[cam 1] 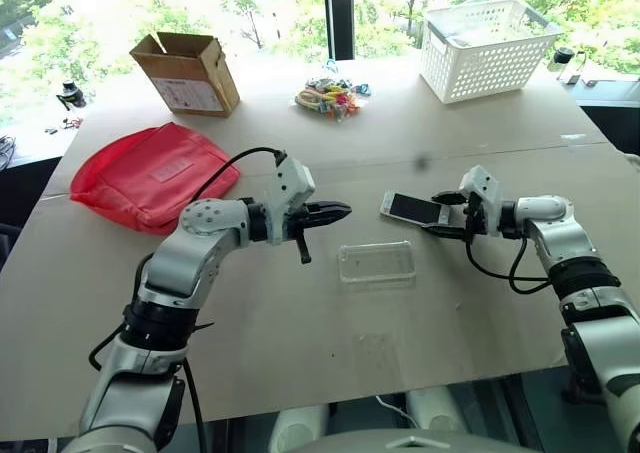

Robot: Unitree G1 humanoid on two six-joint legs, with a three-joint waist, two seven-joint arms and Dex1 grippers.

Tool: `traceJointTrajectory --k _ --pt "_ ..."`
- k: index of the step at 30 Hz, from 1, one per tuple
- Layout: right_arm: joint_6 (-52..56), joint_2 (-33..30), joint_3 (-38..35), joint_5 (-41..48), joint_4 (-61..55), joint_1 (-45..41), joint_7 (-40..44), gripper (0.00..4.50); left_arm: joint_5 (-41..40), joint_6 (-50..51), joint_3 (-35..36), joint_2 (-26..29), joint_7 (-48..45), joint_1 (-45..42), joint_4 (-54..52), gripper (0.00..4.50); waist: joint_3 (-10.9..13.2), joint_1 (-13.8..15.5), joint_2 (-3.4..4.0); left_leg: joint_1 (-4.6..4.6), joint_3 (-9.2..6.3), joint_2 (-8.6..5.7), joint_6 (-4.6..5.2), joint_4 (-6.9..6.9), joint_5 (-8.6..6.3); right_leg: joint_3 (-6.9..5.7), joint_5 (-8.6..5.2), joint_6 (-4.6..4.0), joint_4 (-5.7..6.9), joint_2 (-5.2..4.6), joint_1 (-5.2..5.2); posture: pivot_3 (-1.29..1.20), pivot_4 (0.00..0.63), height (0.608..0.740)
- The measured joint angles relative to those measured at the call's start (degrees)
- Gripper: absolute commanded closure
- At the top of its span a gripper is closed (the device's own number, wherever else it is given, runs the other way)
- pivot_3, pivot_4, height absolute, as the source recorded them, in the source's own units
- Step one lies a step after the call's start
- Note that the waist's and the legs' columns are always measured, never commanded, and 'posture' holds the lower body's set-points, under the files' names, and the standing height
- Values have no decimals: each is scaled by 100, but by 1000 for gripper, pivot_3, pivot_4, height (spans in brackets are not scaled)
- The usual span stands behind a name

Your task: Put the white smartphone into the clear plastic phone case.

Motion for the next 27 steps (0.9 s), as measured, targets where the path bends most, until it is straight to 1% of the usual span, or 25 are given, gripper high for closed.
traceJointTrajectory --k 3,8,13,16,21,23,27 --pt "-220 0 13 -26 123 -2 -17 1591 0 0 0 1 3 3 0 4500 -7 1 -8 2 1 0 0 0 0 1 0 0 -2 -1 5 0 150 740" --pt "-493 -1 37 -125 247 -3 -25 1591 -2 0 0 7 6 19 -2 4500 -7 8 -8 59 1 0 2 -6 -1 -5 -1 0 -14 0 62 0 150 740" --pt "-452 -42 25 -137 98 -13 37 1591 -2 0 0 7 11 19 -2 4500 -4 8 -7 55 -5 0 2 -6 -1 -6 -1 0 -14 -1 59 0 150 740" --pt "-203 -178 44 -135 -305 2 214 1591 -4 0 1 7 11 18 -3 4500 3 5 0 33 -6 1 1 -9 -1 -3 -1 0 -14 -1 36 0 150 740" --pt "410 -521 44 72 -1472 104 678 1591 -28 4 20 3 13 12 -4 4500 9 -2 9 -49 -7 3 -12 -2 7 -2 0 1 -2 -2 -50 0 150 740" --pt "631 -677 44 172 -1957 141 877 1591 -46 5 20 -7 15 -3 -4 4500 9 5 9 -56 -10 3 -21 -4 12 -6 0 0 -6 -3 -54 0 150 740" --pt "971 -929 73 335 -2771 266 1253 1591 -176 51 64 -140 47 -116 -6 4500 10 26 8 -58 -10 3 -1 -3 0 -8 0 1 -10 -8 -53 0 150 740"
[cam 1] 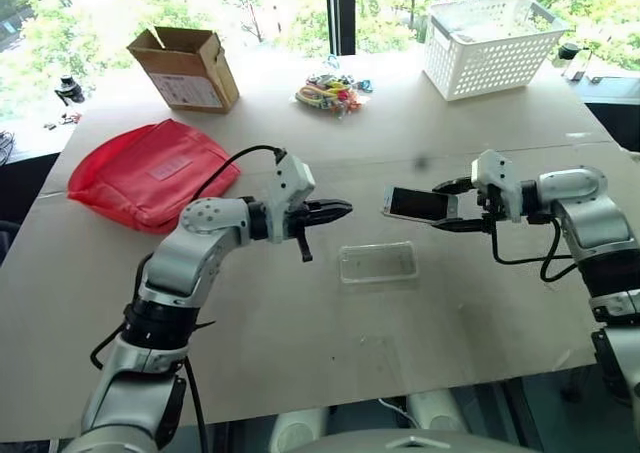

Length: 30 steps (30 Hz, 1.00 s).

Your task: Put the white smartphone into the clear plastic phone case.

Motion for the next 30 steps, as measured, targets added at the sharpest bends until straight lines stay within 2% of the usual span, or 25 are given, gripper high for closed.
traceJointTrajectory --k 8,12,19,30 --pt "62 -375 449 -18 -796 420 475 1591 -589 398 107 -440 88 38 -170 4500 2 -6 -2 2 2 0 -1 2 1 1 0 0 2 -1 1 0 150 740" --pt "38 -381 522 -80 -830 440 473 1591 -553 498 -289 -470 -65 221 -171 4500 1 -14 -2 4 3 -2 -3 3 2 1 0 0 5 2 1 0 150 740" --pt "-55 -292 756 -237 -821 437 465 1591 239 46 -1234 -469 -413 111 400 4500 1 10 -2 4 4 -7 -9 4 5 0 0 0 3 2 2 0 150 740" --pt "-123 -271 913 -431 -831 437 301 1591 951 -673 -1482 -527 -390 328 785 4500 1 8 -2 5 2 -4 -6 4 3 0 0 0 4 2 3 0 150 740"
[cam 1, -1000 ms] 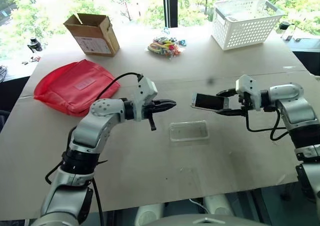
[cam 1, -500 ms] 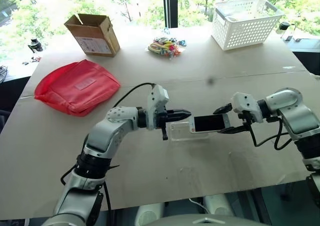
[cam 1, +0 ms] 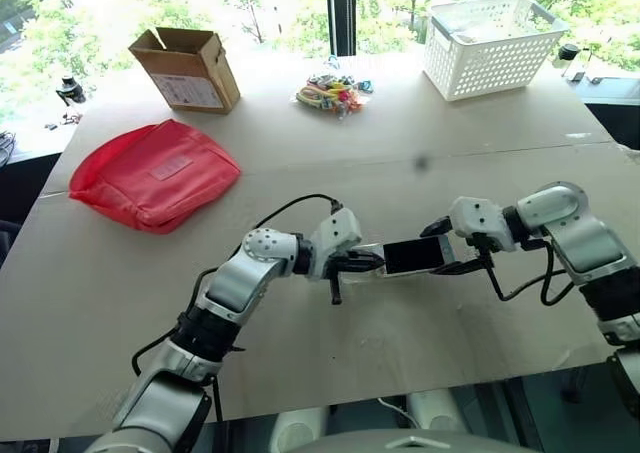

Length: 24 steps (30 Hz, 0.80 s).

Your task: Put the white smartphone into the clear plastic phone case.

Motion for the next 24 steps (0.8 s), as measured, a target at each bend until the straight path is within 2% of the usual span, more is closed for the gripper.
traceJointTrajectory --k 9,10,11,12,20,23,24 --pt "156 21 28 -27 -39 -1 22 1591 109 -218 13 -126 28 28 129 4500 -2 -9 1 13 -1 0 4 1 -2 -1 0 0 2 1 13 0 150 740" --pt "192 19 41 -30 -48 -8 28 577 109 -240 14 -143 27 27 163 4500 -2 -10 1 13 0 0 4 1 -2 -1 0 0 2 1 14 0 150 740" --pt "206 17 72 -33 -62 -10 66 212 114 -250 13 -157 29 27 181 4500 -2 -11 1 13 -1 0 4 1 -2 -1 0 0 2 1 13 0 150 740" --pt "217 22 166 -38 -101 -9 96 80 119 -274 14 -179 29 28 206 4500 -2 -10 1 11 -2 0 4 1 -2 -2 0 0 1 1 13 0 150 740" --pt "562 14 -28 139 -157 -212 -79 80 165 -322 -1 -200 26 41 210 4500 -2 10 1 10 -5 -1 4 7 -2 -4 0 0 2 -1 16 0 150 740" --pt "994 -277 -272 307 -422 -255 -110 80 167 -324 -4 -211 26 63 200 4500 -2 34 1 9 -8 0 5 7 -3 -6 0 0 0 -2 17 0 150 740" --pt "1103 -431 -337 338 -485 -255 -106 311 167 -325 -5 -211 25 70 195 4500 -2 48 1 9 -8 0 5 7 -3 -7 0 0 -2 -3 17 0 150 740"
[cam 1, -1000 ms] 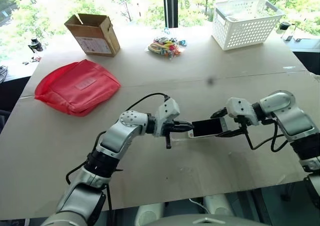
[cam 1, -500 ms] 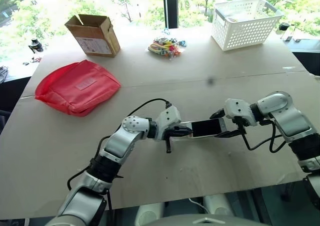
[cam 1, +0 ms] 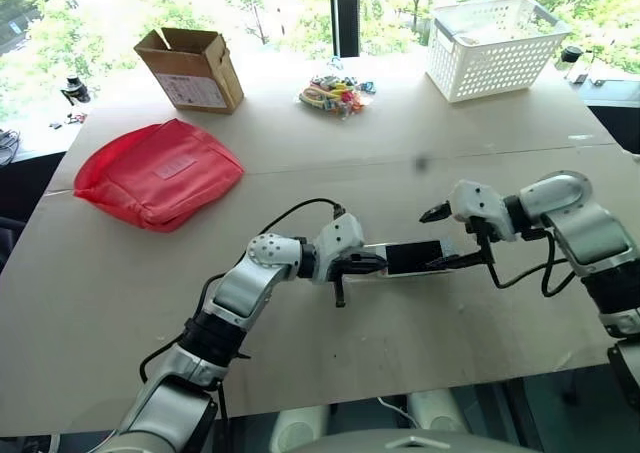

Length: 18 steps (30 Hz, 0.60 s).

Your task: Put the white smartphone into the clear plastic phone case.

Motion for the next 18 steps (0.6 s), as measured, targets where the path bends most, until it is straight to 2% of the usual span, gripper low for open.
traceJointTrajectory --k 3,4,5,7,8,9,11,15,18 --pt "202 -504 -117 40 -115 217 114 1273 42 -19 -12 9 -2 13 -23 4500 0 58 0 1 4 -1 1 0 -1 -4 0 0 -1 0 4 0 150 740" --pt "216 -625 -118 26 -120 331 117 1983 57 -15 -9 19 0 17 -41 4500 0 71 0 1 6 -1 1 0 -1 -6 0 0 -2 0 5 0 150 740" --pt "211 -693 -111 -20 -121 470 112 2407 63 -8 -4 26 4 20 -54 4500 0 75 0 2 9 -1 2 0 -1 -5 0 0 -1 1 6 0 150 740" --pt "63 -786 44 -269 -98 695 57 2999 115 55 -8 31 7 20 -145 4500 0 64 0 3 17 -2 2 2 -1 -1 0 0 1 1 7 0 150 740" --pt "51 -785 64 -290 -92 700 52 3544 115 61 -8 31 7 19 -148 4500 0 60 1 4 17 -2 2 2 -1 0 0 0 2 1 7 0 150 740" --pt "-71 -781 100 -402 -71 702 -17 3599 116 96 -8 32 7 18 -182 4500 0 59 1 4 17 -2 2 2 -1 0 0 0 2 2 7 0 150 740" --pt "-303 -693 201 -649 -41 698 -168 4432 130 152 -11 38 5 4 -260 4500 0 59 0 3 18 -1 1 3 -1 -3 0 0 2 3 7 0 150 740" --pt "-353 -469 394 -820 -109 659 -272 4432 68 379 72 57 28 -93 -536 4500 2 64 0 -2 13 0 0 3 0 -4 0 0 1 4 3 0 150 740" --pt "-245 -409 410 -847 -301 504 -274 4432 74 666 251 563 6 -468 -1042 4500 4 52 -2 0 9 0 0 2 0 -4 0 0 2 7 2 0 150 740"
